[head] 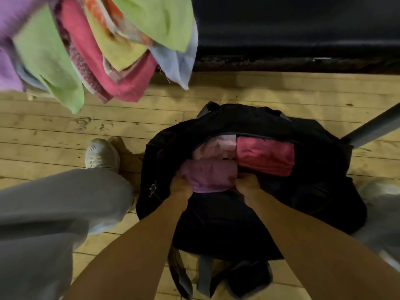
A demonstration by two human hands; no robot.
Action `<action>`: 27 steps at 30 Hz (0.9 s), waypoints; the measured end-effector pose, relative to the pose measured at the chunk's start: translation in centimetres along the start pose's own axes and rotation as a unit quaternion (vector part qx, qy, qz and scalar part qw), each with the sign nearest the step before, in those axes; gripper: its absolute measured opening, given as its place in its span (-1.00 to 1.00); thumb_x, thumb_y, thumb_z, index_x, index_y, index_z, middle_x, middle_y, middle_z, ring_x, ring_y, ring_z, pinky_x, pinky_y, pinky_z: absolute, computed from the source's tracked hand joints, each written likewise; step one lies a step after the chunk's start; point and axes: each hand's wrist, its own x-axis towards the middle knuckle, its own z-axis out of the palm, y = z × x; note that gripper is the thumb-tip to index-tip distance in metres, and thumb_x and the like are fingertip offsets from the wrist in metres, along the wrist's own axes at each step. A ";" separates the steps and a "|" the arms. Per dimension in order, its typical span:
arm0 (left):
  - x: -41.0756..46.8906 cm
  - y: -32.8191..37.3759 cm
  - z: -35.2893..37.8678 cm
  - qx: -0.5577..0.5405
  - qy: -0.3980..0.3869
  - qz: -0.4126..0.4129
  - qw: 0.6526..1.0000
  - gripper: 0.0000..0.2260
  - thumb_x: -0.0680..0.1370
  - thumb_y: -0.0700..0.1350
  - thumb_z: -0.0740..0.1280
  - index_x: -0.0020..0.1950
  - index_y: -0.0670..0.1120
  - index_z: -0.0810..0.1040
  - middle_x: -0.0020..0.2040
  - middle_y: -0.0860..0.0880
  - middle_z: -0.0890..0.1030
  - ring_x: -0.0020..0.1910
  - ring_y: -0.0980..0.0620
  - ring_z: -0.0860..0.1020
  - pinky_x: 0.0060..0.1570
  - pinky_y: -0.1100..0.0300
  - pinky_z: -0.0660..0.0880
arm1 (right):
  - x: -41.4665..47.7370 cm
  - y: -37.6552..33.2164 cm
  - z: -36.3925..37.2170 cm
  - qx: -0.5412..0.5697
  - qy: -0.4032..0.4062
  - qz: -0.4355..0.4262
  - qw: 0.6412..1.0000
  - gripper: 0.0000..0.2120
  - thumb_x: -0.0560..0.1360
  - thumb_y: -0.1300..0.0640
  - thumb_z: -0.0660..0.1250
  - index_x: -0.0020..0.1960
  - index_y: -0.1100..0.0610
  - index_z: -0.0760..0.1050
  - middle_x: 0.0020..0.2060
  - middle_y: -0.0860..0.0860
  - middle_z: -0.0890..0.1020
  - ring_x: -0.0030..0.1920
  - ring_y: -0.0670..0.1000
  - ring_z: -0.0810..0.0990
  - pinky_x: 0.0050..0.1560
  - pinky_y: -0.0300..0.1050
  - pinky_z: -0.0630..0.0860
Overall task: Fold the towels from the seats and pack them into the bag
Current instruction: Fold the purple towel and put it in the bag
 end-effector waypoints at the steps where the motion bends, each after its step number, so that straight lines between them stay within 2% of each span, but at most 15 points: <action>1: -0.1 0.0 -0.1 0.024 -0.019 0.000 1.000 -0.66 0.66 -0.23 0.11 0.43 -0.24 0.35 0.36 -0.24 0.46 0.32 -0.21 0.45 0.32 0.00 0.40 | -0.4 -0.2 -0.4 -0.029 -0.001 -0.006 1.000 -0.82 0.51 0.19 0.39 0.05 0.27 0.63 0.05 0.25 0.66 0.04 0.21 0.64 0.14 0.14 0.57; 3: -0.9 0.4 -0.6 0.052 -0.070 -0.002 0.996 -0.64 0.63 -0.21 0.18 0.42 -0.27 0.36 0.31 -0.20 0.50 0.28 -0.19 0.49 0.32 -0.01 0.40 | -1.6 -1.0 -1.7 -0.114 0.010 -0.026 0.993 -0.85 0.52 0.22 0.30 -0.15 0.26 0.61 -0.05 0.24 0.66 -0.07 0.17 0.62 0.01 -0.01 0.56; 5: -1.8 1.0 -1.4 0.075 -0.104 -0.003 0.992 -0.62 0.57 -0.18 0.28 0.38 -0.27 0.42 0.24 -0.20 0.55 0.21 -0.17 0.54 0.26 0.00 0.48 | -3.2 -2.3 -3.1 -0.182 0.018 -0.050 0.982 -0.79 0.52 0.24 0.25 -0.29 0.20 0.50 -0.12 0.20 0.61 -0.14 0.10 0.54 -0.11 -0.11 0.44; 7: -3.7 2.5 -2.7 0.121 -0.122 0.017 0.985 -0.63 0.58 -0.18 0.28 0.37 -0.26 0.42 0.27 -0.21 0.53 0.24 -0.19 0.52 0.24 0.04 0.49 | -4.8 -3.9 -4.4 -0.196 -0.001 -0.084 0.977 -0.83 0.49 0.25 0.28 -0.24 0.25 0.56 -0.13 0.20 0.63 -0.13 0.13 0.59 -0.09 -0.07 0.52; 9: -5.7 4.6 -3.9 0.114 -0.137 0.035 0.983 -0.68 0.59 -0.22 0.22 0.33 -0.26 0.44 0.23 -0.25 0.55 0.22 -0.21 0.54 0.07 0.07 0.56 | -6.9 -5.9 -5.9 -0.193 -0.030 -0.110 0.975 -0.84 0.48 0.27 0.29 -0.08 0.32 0.63 -0.09 0.21 0.67 -0.07 0.20 0.66 -0.03 0.06 0.63; 11: -7.4 6.8 -5.1 0.113 -0.148 0.070 0.980 -0.75 0.57 -0.23 0.20 0.21 -0.26 0.50 0.09 -0.24 0.60 0.10 -0.19 0.61 -0.13 0.10 0.60 | -9.9 -8.4 -7.4 -0.190 -0.058 -0.136 0.970 -0.83 0.52 0.29 0.29 0.03 0.33 0.62 -0.13 0.17 0.64 -0.11 0.14 0.63 -0.12 -0.05 0.61; 14: -10.9 10.1 -7.4 0.102 -0.185 0.135 0.968 -0.83 0.58 -0.20 0.24 0.10 -0.23 0.54 -0.01 -0.19 0.61 -0.06 -0.09 0.61 -0.09 0.13 0.55 | -14.8 -12.2 -9.6 -0.145 -0.082 -0.160 0.973 -0.83 0.57 0.31 0.25 0.10 0.28 0.59 -0.17 0.18 0.60 -0.19 0.09 0.58 -0.31 -0.22 0.55; 17: -14.8 13.1 -10.4 0.067 -0.223 0.202 0.951 -0.82 0.61 -0.20 0.22 0.15 -0.18 0.54 0.00 -0.17 0.60 -0.05 -0.07 0.58 -0.04 0.16 0.50 | -18.4 -15.2 -11.3 -0.165 -0.065 -0.230 0.957 -0.85 0.57 0.35 0.24 0.04 0.24 0.58 -0.10 0.15 0.60 -0.20 0.04 0.59 -0.28 -0.25 0.55; 19: -16.5 14.6 -12.8 0.063 -0.219 0.251 0.941 -0.80 0.64 -0.18 0.19 0.19 -0.15 0.54 0.08 -0.15 0.62 -0.01 -0.06 0.62 0.02 0.16 0.53 | -20.4 -17.1 -12.0 -0.177 -0.043 -0.276 0.944 -0.85 0.56 0.32 0.28 -0.09 0.16 0.59 -0.11 0.09 0.63 -0.15 0.02 0.61 -0.17 -0.19 0.59; 22: -18.5 16.4 -16.8 0.040 -0.189 0.322 0.927 -0.79 0.64 -0.24 0.17 0.20 -0.18 0.56 0.11 -0.17 0.63 -0.09 -0.06 0.64 -0.16 0.29 0.56 | -23.2 -20.2 -12.5 -0.190 0.003 -0.348 0.918 -0.84 0.53 0.23 0.36 -0.19 0.05 0.62 -0.18 -0.04 0.65 -0.07 0.01 0.63 -0.04 -0.06 0.64; 25: -20.0 17.9 -21.0 0.021 -0.143 0.390 0.909 -0.82 0.62 -0.22 0.23 0.15 -0.10 0.59 0.10 -0.09 0.62 -0.10 -0.01 0.67 -0.16 0.29 0.59 | -25.4 -23.2 -12.1 -0.186 0.026 -0.401 0.897 -0.89 0.54 0.20 0.36 -0.11 0.06 0.64 -0.14 -0.04 0.66 -0.09 -0.05 0.62 -0.21 -0.22 0.58; 27: -20.1 18.7 -23.8 0.005 -0.099 0.425 0.900 -0.84 0.61 -0.21 0.26 0.12 -0.09 0.59 0.03 -0.07 0.63 -0.15 0.04 0.67 -0.28 0.32 0.56 | -26.4 -25.1 -11.3 -0.186 0.036 -0.431 0.882 -0.89 0.55 0.20 0.34 -0.08 0.07 0.63 -0.17 -0.06 0.65 -0.13 -0.07 0.60 -0.26 -0.29 0.54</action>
